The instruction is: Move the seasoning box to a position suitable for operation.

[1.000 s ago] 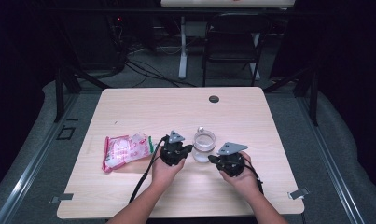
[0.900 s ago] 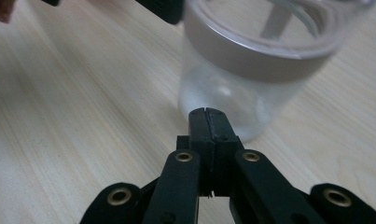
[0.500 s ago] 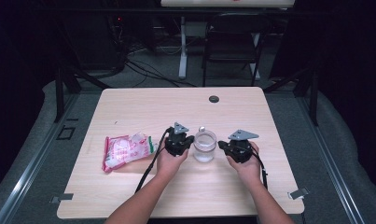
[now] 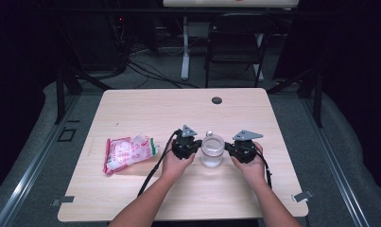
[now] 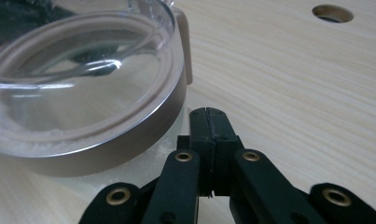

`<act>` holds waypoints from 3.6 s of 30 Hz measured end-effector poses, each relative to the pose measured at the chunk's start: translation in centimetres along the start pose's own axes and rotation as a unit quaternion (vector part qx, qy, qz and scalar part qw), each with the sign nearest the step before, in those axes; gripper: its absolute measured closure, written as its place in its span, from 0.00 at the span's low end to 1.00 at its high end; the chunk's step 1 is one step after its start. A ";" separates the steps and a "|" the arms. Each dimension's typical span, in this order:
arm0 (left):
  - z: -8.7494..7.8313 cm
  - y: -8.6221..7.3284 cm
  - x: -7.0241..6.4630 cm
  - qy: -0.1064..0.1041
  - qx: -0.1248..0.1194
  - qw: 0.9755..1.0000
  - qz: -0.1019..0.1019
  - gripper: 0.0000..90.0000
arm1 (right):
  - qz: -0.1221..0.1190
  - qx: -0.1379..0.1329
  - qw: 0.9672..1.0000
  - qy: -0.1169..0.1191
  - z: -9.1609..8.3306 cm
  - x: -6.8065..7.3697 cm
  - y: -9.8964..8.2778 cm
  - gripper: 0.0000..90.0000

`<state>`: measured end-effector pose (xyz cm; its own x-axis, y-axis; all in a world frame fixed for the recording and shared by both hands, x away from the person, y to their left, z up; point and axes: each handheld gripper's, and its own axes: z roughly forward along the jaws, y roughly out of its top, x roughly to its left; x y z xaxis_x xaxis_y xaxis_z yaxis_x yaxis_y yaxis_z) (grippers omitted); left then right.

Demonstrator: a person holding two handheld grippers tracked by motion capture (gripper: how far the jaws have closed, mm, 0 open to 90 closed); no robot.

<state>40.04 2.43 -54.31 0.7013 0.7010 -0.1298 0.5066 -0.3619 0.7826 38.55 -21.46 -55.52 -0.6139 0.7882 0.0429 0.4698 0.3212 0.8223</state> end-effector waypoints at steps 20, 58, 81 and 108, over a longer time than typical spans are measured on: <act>-6.0 -4.2 -1.3 -0.011 -0.005 1.000 -0.016 0.98 | -0.033 0.047 0.995 0.076 -2.2 3.3 -0.5 0.98; -14.1 -12.2 -0.9 0.039 0.001 0.997 -0.067 0.88 | -0.092 0.028 0.990 0.098 2.5 5.1 0.6 0.80; -14.2 -12.1 -0.7 0.045 -0.001 0.998 -0.053 0.84 | -0.064 0.055 0.996 0.009 2.0 5.7 0.4 0.96; -10.1 -8.5 -1.7 -0.020 0.026 0.999 0.010 0.76 | -0.057 0.070 0.995 0.037 -4.3 8.2 -2.3 0.82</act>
<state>29.47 10.54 -54.60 0.7313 0.6677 -0.1393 0.5163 -0.4084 0.7527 29.68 -17.97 -54.63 -0.7115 0.7026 -0.0006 0.4746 0.4812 0.7370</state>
